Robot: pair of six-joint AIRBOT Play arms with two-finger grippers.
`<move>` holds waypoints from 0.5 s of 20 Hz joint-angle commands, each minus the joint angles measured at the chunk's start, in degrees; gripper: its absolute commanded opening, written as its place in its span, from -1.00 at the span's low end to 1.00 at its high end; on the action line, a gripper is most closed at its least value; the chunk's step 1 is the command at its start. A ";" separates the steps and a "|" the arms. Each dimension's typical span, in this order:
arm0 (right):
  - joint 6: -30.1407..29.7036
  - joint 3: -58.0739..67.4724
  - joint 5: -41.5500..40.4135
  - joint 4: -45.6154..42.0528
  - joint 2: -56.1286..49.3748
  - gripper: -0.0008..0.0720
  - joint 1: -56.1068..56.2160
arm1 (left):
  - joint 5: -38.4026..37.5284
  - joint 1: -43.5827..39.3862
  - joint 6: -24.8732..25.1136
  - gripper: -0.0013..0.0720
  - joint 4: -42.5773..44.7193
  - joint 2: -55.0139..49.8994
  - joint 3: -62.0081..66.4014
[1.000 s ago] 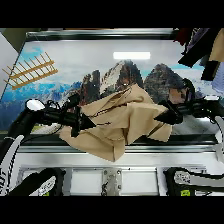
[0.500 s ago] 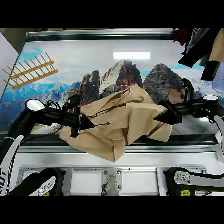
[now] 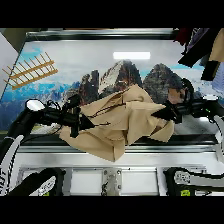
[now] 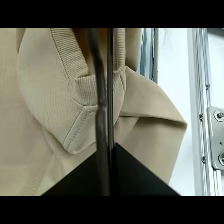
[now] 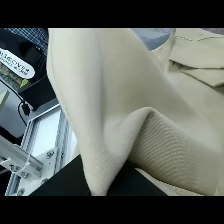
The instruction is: Fold the clothes and pants, and hang the long-sleeved shirts on hangers.
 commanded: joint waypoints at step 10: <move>0.57 -0.02 -0.07 0.02 -0.04 -0.93 0.02 | 3.58 -0.04 -2.03 0.22 -2.54 -0.02 0.02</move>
